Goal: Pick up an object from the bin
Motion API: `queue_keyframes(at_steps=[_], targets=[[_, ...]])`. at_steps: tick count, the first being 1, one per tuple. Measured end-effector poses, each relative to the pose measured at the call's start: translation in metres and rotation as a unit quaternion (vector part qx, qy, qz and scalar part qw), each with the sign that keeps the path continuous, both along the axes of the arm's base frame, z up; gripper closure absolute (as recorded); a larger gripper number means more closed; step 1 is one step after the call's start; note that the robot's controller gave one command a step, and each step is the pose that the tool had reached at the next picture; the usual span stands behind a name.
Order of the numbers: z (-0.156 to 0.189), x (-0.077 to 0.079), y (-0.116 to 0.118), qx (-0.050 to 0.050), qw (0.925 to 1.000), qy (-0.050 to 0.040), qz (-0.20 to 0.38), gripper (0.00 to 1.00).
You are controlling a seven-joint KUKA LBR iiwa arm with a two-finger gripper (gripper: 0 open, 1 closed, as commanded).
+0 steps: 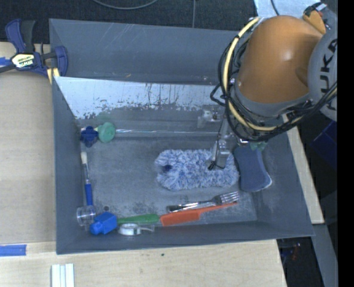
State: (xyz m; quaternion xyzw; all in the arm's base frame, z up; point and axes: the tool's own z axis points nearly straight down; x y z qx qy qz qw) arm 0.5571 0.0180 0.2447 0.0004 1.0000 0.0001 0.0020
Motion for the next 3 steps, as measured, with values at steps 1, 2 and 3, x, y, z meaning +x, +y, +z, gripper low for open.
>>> queue_keyframes(at_steps=[1, 2, 3], targets=[[0.000, 0.000, 0.000, 0.000, 1.0000, 0.0000, 0.000, 0.00], [-0.038, -0.013, 0.043, 0.001, 0.9996, 0.0004, -0.030, 0.00], [-0.038, -0.001, 0.040, 0.000, 0.9993, -0.0028, -0.036, 0.00]])
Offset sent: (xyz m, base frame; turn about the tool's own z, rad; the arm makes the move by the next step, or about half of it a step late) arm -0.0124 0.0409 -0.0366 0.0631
